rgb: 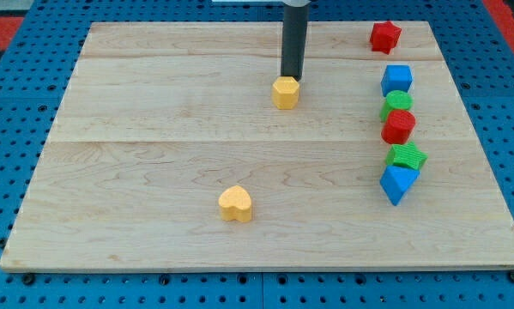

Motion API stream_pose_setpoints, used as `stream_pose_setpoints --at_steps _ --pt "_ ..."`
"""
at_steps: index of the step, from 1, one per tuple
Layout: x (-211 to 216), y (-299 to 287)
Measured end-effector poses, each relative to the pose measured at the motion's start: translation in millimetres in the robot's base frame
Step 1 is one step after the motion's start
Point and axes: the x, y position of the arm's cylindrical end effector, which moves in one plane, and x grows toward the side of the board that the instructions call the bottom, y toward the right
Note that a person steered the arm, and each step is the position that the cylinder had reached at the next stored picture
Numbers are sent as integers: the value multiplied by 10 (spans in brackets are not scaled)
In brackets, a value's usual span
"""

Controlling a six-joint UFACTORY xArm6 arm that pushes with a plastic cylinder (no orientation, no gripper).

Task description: Slide the yellow hexagon vertically above the yellow heart

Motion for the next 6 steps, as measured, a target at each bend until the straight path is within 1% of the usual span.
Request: stream_pose_setpoints --at_steps 2,3,5,6 --pt "0 127" --pt "-108 423" --pt "-203 412" --pt "-6 295"
